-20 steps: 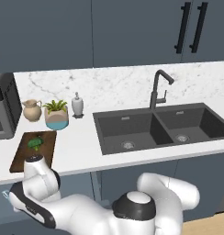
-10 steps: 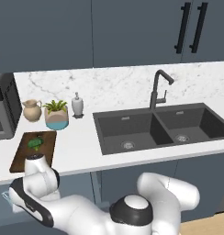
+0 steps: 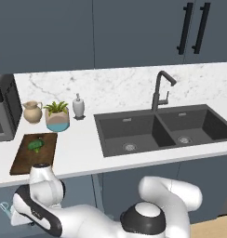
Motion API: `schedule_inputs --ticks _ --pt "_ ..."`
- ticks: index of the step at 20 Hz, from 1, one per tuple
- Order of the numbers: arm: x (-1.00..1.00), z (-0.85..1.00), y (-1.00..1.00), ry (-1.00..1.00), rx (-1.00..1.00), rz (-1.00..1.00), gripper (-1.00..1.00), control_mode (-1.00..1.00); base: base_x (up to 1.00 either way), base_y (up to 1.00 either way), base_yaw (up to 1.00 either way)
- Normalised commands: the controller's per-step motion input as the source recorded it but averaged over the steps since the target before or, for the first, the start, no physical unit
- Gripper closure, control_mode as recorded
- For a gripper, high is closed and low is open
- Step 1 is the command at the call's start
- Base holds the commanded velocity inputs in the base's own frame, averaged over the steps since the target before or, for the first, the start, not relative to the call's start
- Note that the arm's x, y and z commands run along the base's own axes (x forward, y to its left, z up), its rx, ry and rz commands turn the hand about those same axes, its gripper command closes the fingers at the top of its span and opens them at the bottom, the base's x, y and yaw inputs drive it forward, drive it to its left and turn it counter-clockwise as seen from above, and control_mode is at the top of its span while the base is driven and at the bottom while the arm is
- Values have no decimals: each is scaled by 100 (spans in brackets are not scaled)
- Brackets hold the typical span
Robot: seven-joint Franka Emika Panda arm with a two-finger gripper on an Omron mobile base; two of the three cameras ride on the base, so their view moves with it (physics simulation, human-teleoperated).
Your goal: Place the appropriate cutting tool for cutting the broccoli skin on the cutting board.
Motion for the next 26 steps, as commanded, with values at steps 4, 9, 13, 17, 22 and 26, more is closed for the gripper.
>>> schedule_inputs --ticks 4,9,13,17,22,26 --pt "-94 -77 -2 9 5 0 -100 -100 0 0 0" --pt "-100 -54 -11 1 7 -1 -100 -100 0 0 0" --pt "-91 2 -3 -1 1 -1 -100 -100 0 0 0" --pt "-16 58 25 -11 -1 -1 -100 -100 0 0 0" --pt "16 62 59 -18 -6 -1 -100 -100 0 0 0" --pt "29 53 60 -8 -13 0 -100 -100 0 0 0"
